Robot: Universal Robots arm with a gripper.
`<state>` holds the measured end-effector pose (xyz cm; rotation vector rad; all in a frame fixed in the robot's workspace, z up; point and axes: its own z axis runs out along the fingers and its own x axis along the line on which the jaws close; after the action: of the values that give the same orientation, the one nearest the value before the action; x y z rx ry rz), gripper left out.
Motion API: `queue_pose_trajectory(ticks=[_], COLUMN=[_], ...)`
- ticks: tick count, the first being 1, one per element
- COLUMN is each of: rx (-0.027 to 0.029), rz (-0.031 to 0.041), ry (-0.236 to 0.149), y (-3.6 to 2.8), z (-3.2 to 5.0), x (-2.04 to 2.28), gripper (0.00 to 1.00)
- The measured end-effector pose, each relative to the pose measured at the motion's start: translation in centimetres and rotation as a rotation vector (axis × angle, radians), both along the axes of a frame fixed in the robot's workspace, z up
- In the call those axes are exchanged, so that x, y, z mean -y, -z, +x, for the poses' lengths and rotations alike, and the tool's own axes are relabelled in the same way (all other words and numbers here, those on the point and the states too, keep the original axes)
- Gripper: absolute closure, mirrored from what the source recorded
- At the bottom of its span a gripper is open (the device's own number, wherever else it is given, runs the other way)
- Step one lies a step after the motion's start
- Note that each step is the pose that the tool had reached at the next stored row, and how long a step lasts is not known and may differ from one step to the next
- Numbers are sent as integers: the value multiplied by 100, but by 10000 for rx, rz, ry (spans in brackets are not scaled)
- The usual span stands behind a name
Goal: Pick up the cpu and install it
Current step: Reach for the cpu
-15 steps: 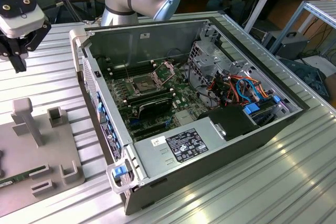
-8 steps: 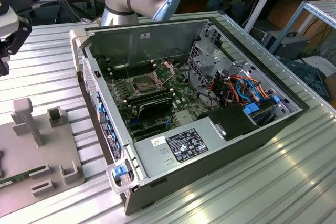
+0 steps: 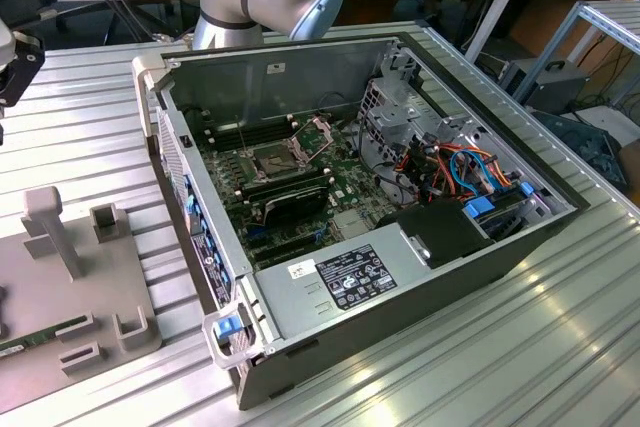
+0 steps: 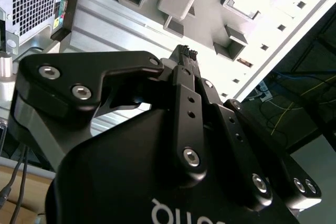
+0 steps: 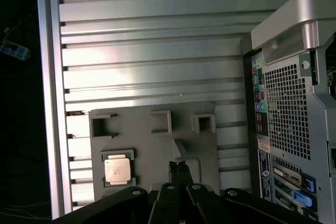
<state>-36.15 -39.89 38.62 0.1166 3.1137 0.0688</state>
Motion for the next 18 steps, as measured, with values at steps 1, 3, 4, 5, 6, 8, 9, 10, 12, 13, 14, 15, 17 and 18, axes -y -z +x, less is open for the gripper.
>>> queue_pose_trajectory(ticks=[1, 3, 4, 5, 6, 8, 9, 10, 12, 13, 14, 15, 17, 18], rx=[0, 0, 0, 2, 1, 2, 0, 0, 0, 2, 4, 2, 0, 1], rz=[0, 0, 0, 1, 1, 1, 1, 0, 0, 1, 2, 1, -1, 0], ry=[0, 0, 0, 0, 0, 1, 0, 0, 0, 0, -1, -2, -1, 0], y=[0, 1, 1, 3, 4, 9, 9, 9, 10, 12, 15, 15, 15, 16], z=[-1, 0, 0, 0, 0, -2, -2, -2, -2, -4, -7, -10, -14, -16], x=[4, 13, 17, 22, 26, 30, 31, 32, 32, 32, 34, 35, 34, 34], gripper=[89, 89, 89, 89, 89, 89, 89, 89, 89, 89, 89, 89, 89, 89])
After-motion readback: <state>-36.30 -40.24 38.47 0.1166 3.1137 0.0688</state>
